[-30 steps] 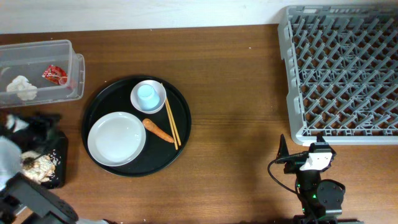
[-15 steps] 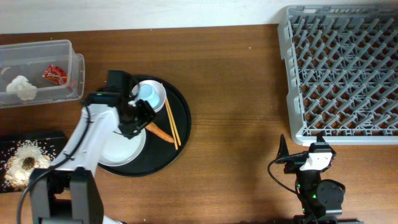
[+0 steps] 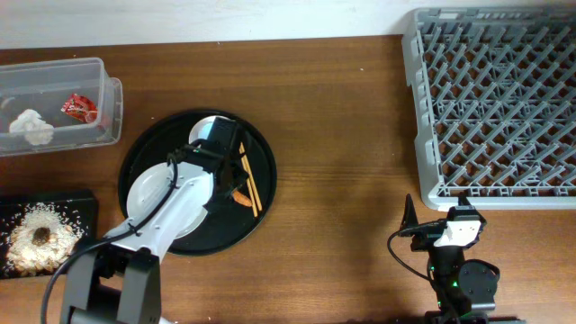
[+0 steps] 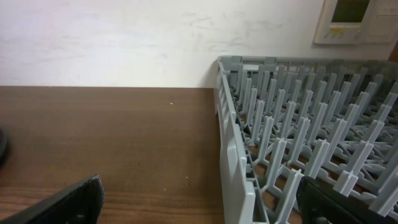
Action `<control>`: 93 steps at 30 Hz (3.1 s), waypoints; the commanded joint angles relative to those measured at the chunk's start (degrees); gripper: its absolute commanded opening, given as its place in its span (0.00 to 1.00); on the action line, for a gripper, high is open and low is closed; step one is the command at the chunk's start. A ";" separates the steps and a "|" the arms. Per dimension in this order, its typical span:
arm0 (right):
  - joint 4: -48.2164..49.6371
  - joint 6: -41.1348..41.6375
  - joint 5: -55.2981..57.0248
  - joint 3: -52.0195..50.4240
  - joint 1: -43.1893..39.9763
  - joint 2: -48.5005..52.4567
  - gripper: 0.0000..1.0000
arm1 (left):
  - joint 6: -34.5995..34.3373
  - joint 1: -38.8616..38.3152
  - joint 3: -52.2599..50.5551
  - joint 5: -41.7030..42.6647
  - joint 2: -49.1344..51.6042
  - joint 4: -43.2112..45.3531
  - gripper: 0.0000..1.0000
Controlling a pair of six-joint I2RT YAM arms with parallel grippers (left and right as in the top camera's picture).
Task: Sort waste into correct bins and load items into the dishwasher rack
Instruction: 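Reach the left gripper to the carrot and grasp it, then carry the carrot with the left gripper and drop it into the black bin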
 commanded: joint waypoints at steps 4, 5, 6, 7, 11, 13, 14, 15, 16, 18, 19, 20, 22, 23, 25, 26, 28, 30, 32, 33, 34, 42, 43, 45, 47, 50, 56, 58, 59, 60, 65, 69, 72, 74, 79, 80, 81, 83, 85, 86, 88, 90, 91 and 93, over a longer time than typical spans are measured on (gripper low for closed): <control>-0.37 -0.17 0.52 -0.28 -0.37 -0.37 0.98 | -1.86 0.04 -3.13 -1.11 0.68 4.96 0.67; -0.35 -0.17 0.52 -0.28 -0.37 -0.37 0.98 | -2.21 0.04 -3.26 -0.96 1.18 5.20 0.67; -0.35 -0.17 0.52 -0.28 -0.37 -0.37 0.98 | -2.23 0.04 -3.26 -0.52 1.77 5.60 0.67; -0.35 -0.17 0.52 -0.28 -0.37 -0.37 0.99 | -2.23 0.02 -3.26 0.70 2.71 6.49 0.67; -0.35 -0.17 0.52 -0.28 -0.37 -0.37 0.98 | -2.23 0.02 -3.26 2.73 4.85 8.15 0.67; -0.35 -0.17 0.52 -0.28 -0.37 -0.37 0.98 | -2.23 0.02 -3.26 2.73 4.87 8.39 0.67; -0.35 -0.17 0.50 -0.28 -0.37 -0.37 0.98 | -2.23 0.02 -3.26 2.73 4.87 8.39 0.67; -0.35 -0.17 0.52 -0.28 -0.37 -0.37 0.98 | -2.21 0.02 -3.26 2.73 4.90 8.35 0.67; -0.37 -0.17 0.52 -0.28 -0.37 -0.37 0.98 | -2.19 0.02 -3.34 2.73 4.94 8.28 0.67; -0.35 -0.17 0.52 -0.28 -0.37 -0.37 0.98 | -2.23 0.04 -4.26 2.69 5.31 8.46 0.67; -0.35 -0.17 0.52 -0.28 -0.37 -0.37 0.98 | -2.23 0.04 -4.50 2.75 5.88 8.83 0.66; -0.35 -0.17 0.52 -0.28 -0.37 -0.37 0.98 | -2.23 0.04 -4.50 2.73 6.71 9.05 0.66; -0.35 -0.17 0.52 -0.28 -0.37 -0.37 0.98 | -2.23 0.04 -4.50 2.69 8.04 9.25 0.66; -0.35 -0.17 0.50 -0.28 -0.37 -0.37 0.99 | -2.21 0.04 -4.50 2.69 8.04 9.40 0.66; -0.35 -0.17 0.52 -0.28 -0.37 -0.37 0.98 | -2.21 0.04 -4.48 2.69 8.02 9.97 0.62; -0.35 -0.17 0.52 -0.28 -0.37 -0.37 0.98 | -2.21 0.04 -4.48 2.69 8.02 10.10 0.60; -0.35 -0.17 0.50 -0.28 -0.37 -0.37 0.98 | -2.19 0.07 -4.48 2.71 7.96 10.05 0.57; -0.35 -0.17 0.52 -0.28 -0.37 -0.37 0.98 | -2.19 0.09 -4.48 2.73 7.85 9.90 0.50; -0.35 -0.17 0.52 -0.28 -0.37 -0.37 0.98 | -2.16 0.09 -4.48 2.75 7.67 9.81 0.39; -0.35 -0.17 0.50 -0.28 -0.37 -0.37 0.98 | -2.08 0.09 -4.48 2.73 7.37 9.73 0.36; -0.35 -0.17 0.52 -0.28 -0.37 -0.37 0.99 | -1.99 0.09 -4.48 2.73 6.80 9.62 0.36; -0.35 -0.17 0.52 -0.28 -0.37 -0.37 0.98 | -1.53 0.09 -4.48 2.69 1.16 9.18 0.18; -0.35 -0.17 0.52 -0.28 -0.37 -0.37 0.98 | -1.55 0.09 -4.48 2.71 1.16 8.92 0.17; -0.35 -0.17 0.52 -0.28 -0.37 -0.37 0.98 | -1.57 0.09 -4.50 2.71 1.16 8.31 0.22; -0.35 -0.17 0.52 -0.28 -0.37 -0.37 0.98 | -1.57 0.09 -4.57 2.71 1.25 7.80 0.40; -0.35 -0.17 0.52 -0.28 -0.37 -0.37 0.98 | -1.57 0.09 -4.92 2.71 2.40 7.76 0.45; -0.35 -0.17 0.52 -0.28 -0.37 -0.37 0.98 | -1.57 0.09 -4.92 2.27 5.01 9.81 0.45; -0.35 -0.17 0.52 -0.28 -0.37 -0.37 0.98 | -1.60 0.09 -4.92 2.27 5.05 10.36 0.44; -0.35 -0.17 0.52 -0.28 -0.37 -0.37 0.98 | -1.57 0.09 -4.92 2.25 5.05 10.34 0.44; -0.35 -0.17 0.52 -0.28 -0.37 -0.37 0.98 | -1.57 0.09 -4.92 2.25 5.05 10.34 0.38; -0.35 -0.17 0.52 -0.28 -0.37 -0.37 0.98 | -1.57 0.09 -4.92 2.32 5.16 10.23 0.34; -0.35 -0.17 0.52 -0.28 -0.37 -0.37 0.98 | -1.57 0.09 -4.92 3.17 7.82 10.25 0.34; -0.35 -0.17 0.52 -0.28 -0.37 -0.37 0.98 | -1.57 0.09 -4.92 2.93 8.13 10.62 0.33; -0.35 -0.17 0.52 -0.28 -0.37 -0.37 0.98 | -1.55 0.09 -4.90 2.93 8.09 10.73 0.32; -0.35 -0.17 0.52 -0.28 -0.37 -0.37 0.98 | 0.70 0.09 -4.90 2.95 4.76 10.40 0.26; -0.35 -0.17 0.52 -0.28 -0.37 -0.37 0.98 | 0.81 0.09 -4.90 2.95 3.89 10.21 0.26; -0.35 -0.17 0.52 -0.28 -0.37 -0.37 0.98 | 0.81 0.09 -4.90 2.93 2.58 9.84 0.25; -0.37 -0.17 0.52 -0.28 -0.37 -0.37 0.98 | 0.81 0.09 -4.90 2.95 -0.11 9.07 0.25; -0.35 -0.17 0.50 -0.28 -0.37 -0.37 0.99 | 0.81 0.09 -4.90 3.37 -3.19 7.72 0.25; -0.35 -0.17 0.52 -0.28 -0.37 -0.37 0.98 | 0.81 0.09 -4.90 3.43 -4.28 7.17 0.25; -0.35 -0.17 0.52 -0.28 -0.37 -0.37 0.98 | 0.81 0.09 -4.90 3.54 -7.28 5.62 0.25; -0.35 -0.17 0.52 -0.28 -0.37 -0.37 0.99 | 0.83 0.31 -4.90 3.10 -10.40 4.44 0.25; -0.35 -0.17 0.50 -0.28 -0.37 -0.37 0.98 | 0.83 0.74 -4.90 2.93 -12.00 4.22 0.25; -0.35 -0.17 0.52 -0.28 -0.37 -0.37 0.98 | 1.51 2.91 -4.90 2.89 -15.04 4.17 0.25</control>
